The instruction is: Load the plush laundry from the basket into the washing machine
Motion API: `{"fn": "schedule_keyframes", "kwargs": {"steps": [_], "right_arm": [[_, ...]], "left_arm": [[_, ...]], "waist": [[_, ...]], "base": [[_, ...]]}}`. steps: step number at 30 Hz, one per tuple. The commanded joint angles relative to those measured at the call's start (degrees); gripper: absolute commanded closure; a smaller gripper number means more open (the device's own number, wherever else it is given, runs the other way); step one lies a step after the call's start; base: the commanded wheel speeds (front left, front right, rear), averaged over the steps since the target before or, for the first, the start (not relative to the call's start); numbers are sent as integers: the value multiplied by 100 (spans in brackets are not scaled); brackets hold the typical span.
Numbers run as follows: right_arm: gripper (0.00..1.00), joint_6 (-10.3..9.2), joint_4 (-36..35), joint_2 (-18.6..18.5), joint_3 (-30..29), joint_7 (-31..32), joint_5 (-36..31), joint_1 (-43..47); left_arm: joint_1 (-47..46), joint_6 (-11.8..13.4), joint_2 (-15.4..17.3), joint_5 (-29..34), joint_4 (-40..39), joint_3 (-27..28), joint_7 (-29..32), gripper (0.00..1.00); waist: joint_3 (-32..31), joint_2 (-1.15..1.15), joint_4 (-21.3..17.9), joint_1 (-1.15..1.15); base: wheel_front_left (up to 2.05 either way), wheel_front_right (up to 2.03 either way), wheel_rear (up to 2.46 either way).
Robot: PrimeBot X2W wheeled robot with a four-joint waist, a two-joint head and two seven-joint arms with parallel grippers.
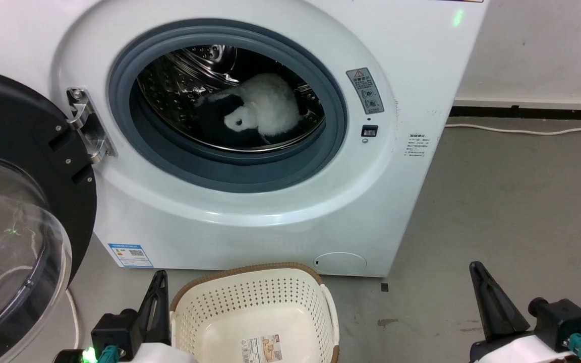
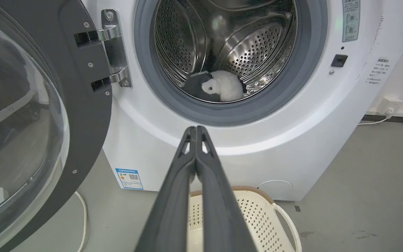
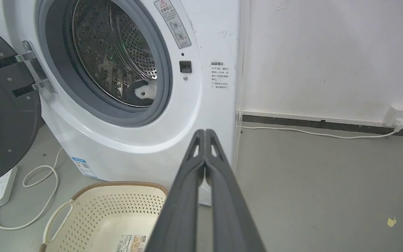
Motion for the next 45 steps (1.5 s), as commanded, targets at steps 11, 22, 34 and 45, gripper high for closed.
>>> {"fn": "schedule_keyframes", "kwargs": {"steps": [11,22,34,45], "right_arm": [[100,-2,-26,75,-52,145,-195,-156],[100,-3,-32,121,-90,274,-345,-209],[100,-3,-38,172,-131,416,-509,-267],[100,-4,-44,215,-166,533,-646,-316]], "left_arm": [[-162,-55,-4,138,-43,35,158,100],[-224,-81,-5,214,-62,60,287,100],[-291,-108,-6,297,-83,87,428,100],[-347,-132,-7,367,-101,110,545,100]], "waist": [[-26,0,4,0],[-50,0,7,0],[-77,0,10,0],[-99,0,13,0]], "base": [[0,0,0],[0,0,0],[0,0,0],[0,0,0]]}}
